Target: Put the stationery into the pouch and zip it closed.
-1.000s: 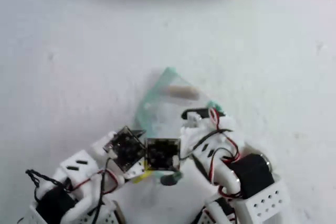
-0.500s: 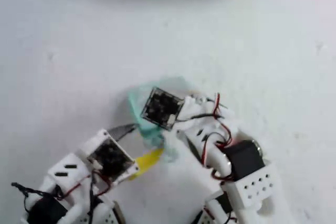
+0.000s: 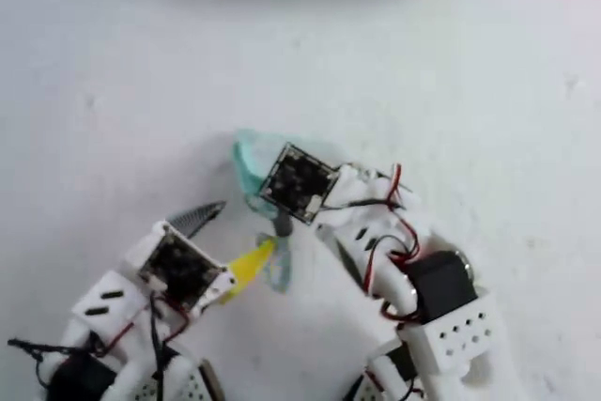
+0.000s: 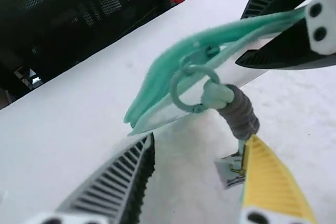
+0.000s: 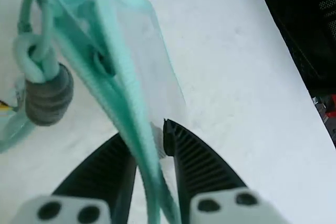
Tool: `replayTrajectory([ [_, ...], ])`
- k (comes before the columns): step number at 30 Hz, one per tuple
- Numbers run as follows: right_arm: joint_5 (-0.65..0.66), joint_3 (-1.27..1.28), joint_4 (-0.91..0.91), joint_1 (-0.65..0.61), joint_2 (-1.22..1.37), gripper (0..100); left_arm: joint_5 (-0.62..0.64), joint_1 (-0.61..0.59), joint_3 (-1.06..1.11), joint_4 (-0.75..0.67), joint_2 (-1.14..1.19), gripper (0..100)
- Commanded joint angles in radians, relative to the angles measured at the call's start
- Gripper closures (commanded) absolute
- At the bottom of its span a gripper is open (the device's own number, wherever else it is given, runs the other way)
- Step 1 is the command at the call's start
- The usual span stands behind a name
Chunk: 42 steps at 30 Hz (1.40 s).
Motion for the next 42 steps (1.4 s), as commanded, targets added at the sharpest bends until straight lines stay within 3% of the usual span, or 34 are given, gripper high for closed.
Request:
replayTrajectory([
  [1, -0.014, -0.081, -0.022, 0.051, -0.021, 98.1, -0.003, -0.012, -0.143, 0.06, -0.005, 71],
  [4, -0.014, -0.117, 0.015, 0.061, -0.027, 98.1, -0.006, -0.024, -0.236, 0.103, -0.005, 71],
  [8, -0.012, -0.198, 0.097, 0.047, -0.027, 98.1, -0.008, -0.127, -0.305, 0.101, -0.005, 71],
  [14, -0.005, -0.37, 0.262, 0.01, -0.027, 98.1, -0.103, -0.214, -0.245, 0.041, -0.005, 71],
  [22, -0.005, -0.414, 0.329, -0.016, -0.027, 98.1, -0.104, -0.331, -0.249, 0.031, -0.005, 71],
  [26, -0.005, -0.437, 0.363, -0.016, -0.028, 98.1, -0.104, -0.338, -0.152, -0.054, -0.005, 71],
  [30, 0.035, -0.44, 0.387, -0.027, -0.028, 98.1, -0.097, -0.331, -0.008, -0.239, -0.005, 71],
  [35, 0.035, -0.44, 0.407, -0.114, -0.028, 98.1, -0.064, -0.246, 0.158, -0.437, -0.005, 71],
  [42, 0.04, -0.44, 0.383, -0.137, -0.018, 98.1, 0.035, -0.139, 0.141, -0.35, -0.005, 71],
])
